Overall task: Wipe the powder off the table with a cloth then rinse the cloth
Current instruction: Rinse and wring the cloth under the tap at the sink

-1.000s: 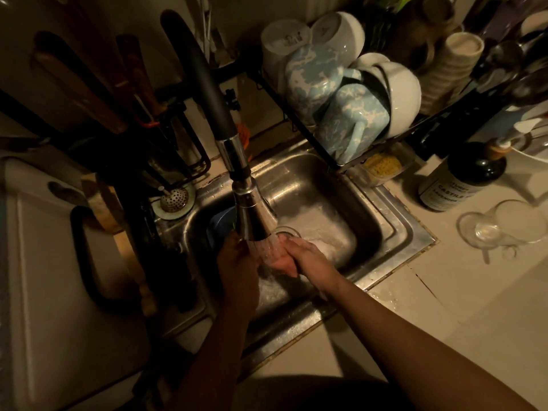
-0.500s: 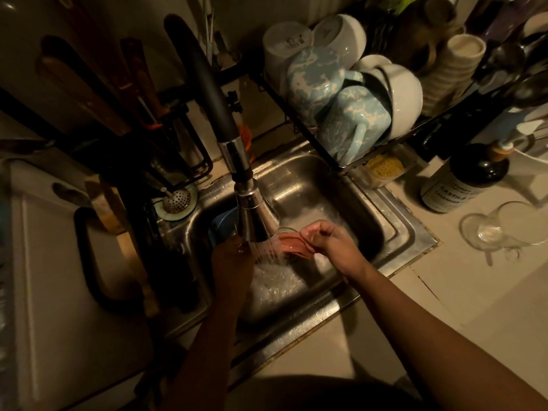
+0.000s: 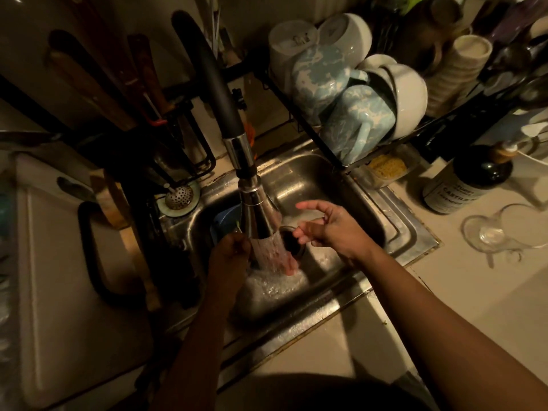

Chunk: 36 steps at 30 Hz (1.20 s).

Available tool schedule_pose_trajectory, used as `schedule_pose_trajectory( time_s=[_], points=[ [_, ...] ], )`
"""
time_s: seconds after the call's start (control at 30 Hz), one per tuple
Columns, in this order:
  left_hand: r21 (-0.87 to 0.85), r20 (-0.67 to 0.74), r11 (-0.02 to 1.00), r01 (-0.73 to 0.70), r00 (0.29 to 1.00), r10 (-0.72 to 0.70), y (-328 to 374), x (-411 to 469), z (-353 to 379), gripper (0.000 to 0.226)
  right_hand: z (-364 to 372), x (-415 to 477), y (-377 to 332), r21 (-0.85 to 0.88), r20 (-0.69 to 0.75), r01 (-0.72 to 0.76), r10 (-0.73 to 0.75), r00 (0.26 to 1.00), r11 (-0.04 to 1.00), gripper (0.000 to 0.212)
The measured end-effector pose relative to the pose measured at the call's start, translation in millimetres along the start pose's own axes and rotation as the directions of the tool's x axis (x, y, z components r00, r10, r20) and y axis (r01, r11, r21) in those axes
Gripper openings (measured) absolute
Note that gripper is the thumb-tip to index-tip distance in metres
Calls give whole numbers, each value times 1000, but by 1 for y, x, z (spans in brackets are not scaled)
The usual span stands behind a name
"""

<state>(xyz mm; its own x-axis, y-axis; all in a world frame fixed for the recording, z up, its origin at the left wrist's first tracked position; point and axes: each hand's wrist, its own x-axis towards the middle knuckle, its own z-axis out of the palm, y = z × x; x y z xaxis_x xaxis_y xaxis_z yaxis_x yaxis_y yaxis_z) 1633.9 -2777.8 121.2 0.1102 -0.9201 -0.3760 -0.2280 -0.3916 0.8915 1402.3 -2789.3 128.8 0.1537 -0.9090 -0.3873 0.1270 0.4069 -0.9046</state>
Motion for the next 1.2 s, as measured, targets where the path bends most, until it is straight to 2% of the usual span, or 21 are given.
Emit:
schedule_pose_trajectory(
  time_s=[0.07, 0.23, 0.33, 0.4, 0.53, 0.63, 0.7, 0.8, 0.9, 0.97, 1.0, 1.03, 1.07, 1.1, 1.13, 1.2],
  points=[
    [-119, 56, 991, 63, 997, -57, 1, -6, 3, 24, 4, 3, 0, -91, 56, -10, 15, 998, 996, 40],
    [-311, 110, 944, 114, 990, -84, 7, -12, 7, 18, 20, 6, 26, -313, 187, -5, 67, 980, 950, 42],
    [-365, 140, 919, 150, 985, -105, 11, -12, 8, 23, 24, 3, 39, -423, 174, 29, 50, 983, 906, 50],
    [-394, 145, 908, 145, 985, -94, 13, -13, 8, 24, 21, 2, 45, -475, 141, 60, 8, 990, 878, 47],
    [-505, 178, 851, 147, 982, -64, 19, -18, 7, 30, 9, -1, 50, -425, 118, 39, 13, 993, 904, 24],
    [-547, 192, 827, 133, 981, -31, 22, -17, 2, 20, 1, -6, 46, -218, 62, 8, 6, 998, 976, 17],
    [-494, 184, 863, 102, 983, -11, 22, -15, 0, 21, -1, -7, 42, -170, 36, 40, -34, 999, 985, 15],
    [-310, 146, 951, 9, 989, 38, 21, -16, 1, 28, 4, -7, 32, -172, 33, 117, -113, 993, 978, 13],
    [-192, 175, 981, -31, 982, 66, 28, -18, 4, 28, 12, -11, 16, -144, 93, 186, -174, 980, 972, 23],
    [-127, 218, 992, -7, 975, 35, 30, -16, 7, 21, 16, -14, 6, -214, 143, 235, -207, 968, 948, 20],
    [-44, 217, 999, -23, 976, 32, 26, -12, 7, 14, 17, -14, 3, -263, 165, 239, -201, 966, 935, 17],
    [109, 229, 991, -78, 972, 51, 22, -8, 8, 2, 19, -14, -1, -313, 182, 240, -189, 965, 919, 15],
    [294, 246, 949, -115, 968, 42, 24, -7, 9, 14, 20, -14, -3, -356, 202, 245, -182, 962, 902, 13],
    [398, 286, 907, -138, 958, 20, 25, -9, 10, 26, 22, -14, -7, -397, 222, 253, -175, 959, 882, 11],
    [378, 340, 916, -135, 940, -1, 32, -13, 11, 33, 24, -13, -9, -431, 228, 266, -181, 957, 862, 12],
    [207, 388, 974, -88, 922, 1, 38, -17, 14, 25, 25, -12, -13, -436, 219, 286, -207, 953, 853, 19]
  ],
)
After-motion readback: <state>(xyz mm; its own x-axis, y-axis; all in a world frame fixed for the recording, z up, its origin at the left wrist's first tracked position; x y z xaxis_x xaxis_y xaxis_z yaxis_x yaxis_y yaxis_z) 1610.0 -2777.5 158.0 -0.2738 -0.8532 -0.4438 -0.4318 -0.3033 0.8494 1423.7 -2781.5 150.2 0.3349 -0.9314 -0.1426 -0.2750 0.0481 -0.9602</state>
